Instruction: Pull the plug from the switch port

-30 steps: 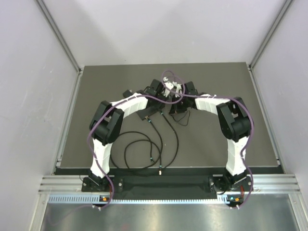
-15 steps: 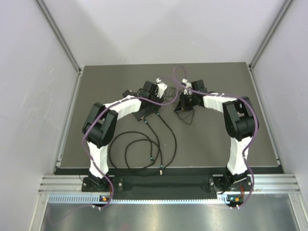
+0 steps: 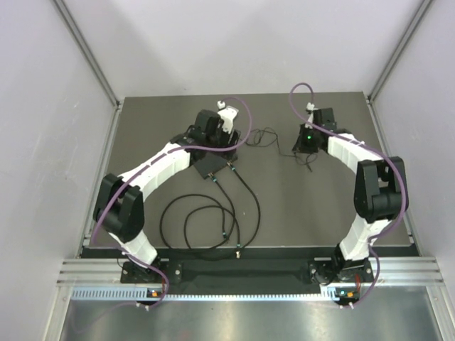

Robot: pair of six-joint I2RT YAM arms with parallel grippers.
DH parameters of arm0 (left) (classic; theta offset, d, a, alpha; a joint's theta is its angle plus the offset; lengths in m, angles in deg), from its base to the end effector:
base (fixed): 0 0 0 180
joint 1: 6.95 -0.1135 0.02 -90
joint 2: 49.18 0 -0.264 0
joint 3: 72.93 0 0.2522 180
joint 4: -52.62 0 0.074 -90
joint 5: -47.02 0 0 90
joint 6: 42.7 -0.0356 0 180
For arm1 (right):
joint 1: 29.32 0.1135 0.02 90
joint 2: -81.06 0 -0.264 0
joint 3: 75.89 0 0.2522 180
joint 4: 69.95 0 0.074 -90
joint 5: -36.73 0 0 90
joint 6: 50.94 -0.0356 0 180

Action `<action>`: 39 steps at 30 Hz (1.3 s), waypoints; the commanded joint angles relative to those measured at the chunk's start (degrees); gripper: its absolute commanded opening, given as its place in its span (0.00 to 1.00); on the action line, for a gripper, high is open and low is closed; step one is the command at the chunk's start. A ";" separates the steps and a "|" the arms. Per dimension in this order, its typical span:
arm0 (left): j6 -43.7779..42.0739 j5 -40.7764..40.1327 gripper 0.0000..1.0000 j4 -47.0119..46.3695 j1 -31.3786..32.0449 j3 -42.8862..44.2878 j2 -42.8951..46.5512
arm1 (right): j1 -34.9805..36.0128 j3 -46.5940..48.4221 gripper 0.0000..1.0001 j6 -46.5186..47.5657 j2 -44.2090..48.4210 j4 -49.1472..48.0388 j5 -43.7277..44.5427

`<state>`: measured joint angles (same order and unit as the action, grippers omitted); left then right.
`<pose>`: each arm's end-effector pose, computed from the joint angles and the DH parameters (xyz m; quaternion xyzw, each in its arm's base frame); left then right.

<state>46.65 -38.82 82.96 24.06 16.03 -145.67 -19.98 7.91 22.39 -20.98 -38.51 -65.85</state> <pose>0.3298 -0.2012 0.2755 0.2602 0.8593 -0.1464 0.4152 0.3786 0.0701 0.2098 0.0220 0.9336 0.1773 0.3106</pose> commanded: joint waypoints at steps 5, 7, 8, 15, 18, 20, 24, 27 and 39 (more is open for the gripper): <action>6.00 -3.64 0.71 2.41 -0.33 0.39 2.26 | -8.46 2.90 0.04 3.21 0.18 5.62 21.08; 6.27 -5.66 0.71 2.41 -0.51 -0.66 2.97 | -8.90 3.87 0.06 4.44 -0.09 6.23 25.57; 6.27 -5.57 0.71 2.23 -0.68 -1.10 3.75 | -10.82 4.40 0.06 4.88 -0.26 6.41 26.11; 7.67 -4.61 0.71 0.13 -2.35 -4.53 5.43 | -10.14 5.72 0.15 5.59 -3.51 5.88 20.66; 8.29 -4.43 0.71 0.12 -2.62 -4.71 5.52 | -9.79 5.37 0.23 5.86 -4.13 5.27 17.42; 8.47 -4.43 0.71 0.21 -2.70 -4.71 5.61 | -9.78 5.46 0.24 6.03 -4.83 4.65 17.06; 8.12 -2.58 0.71 0.82 -2.79 -4.71 5.52 | -7.06 7.04 0.42 6.82 -5.45 5.53 17.24; 7.76 -1.88 0.71 0.74 -2.88 -5.59 5.87 | -3.99 7.74 0.68 7.96 -3.70 7.01 20.92; 5.13 5.49 0.70 2.14 -9.10 -4.02 5.17 | 2.87 19.08 0.90 11.55 5.71 16.96 22.26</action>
<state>52.91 -36.76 84.95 18.11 10.76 -142.30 -18.06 21.94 31.18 -18.86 -24.39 -43.11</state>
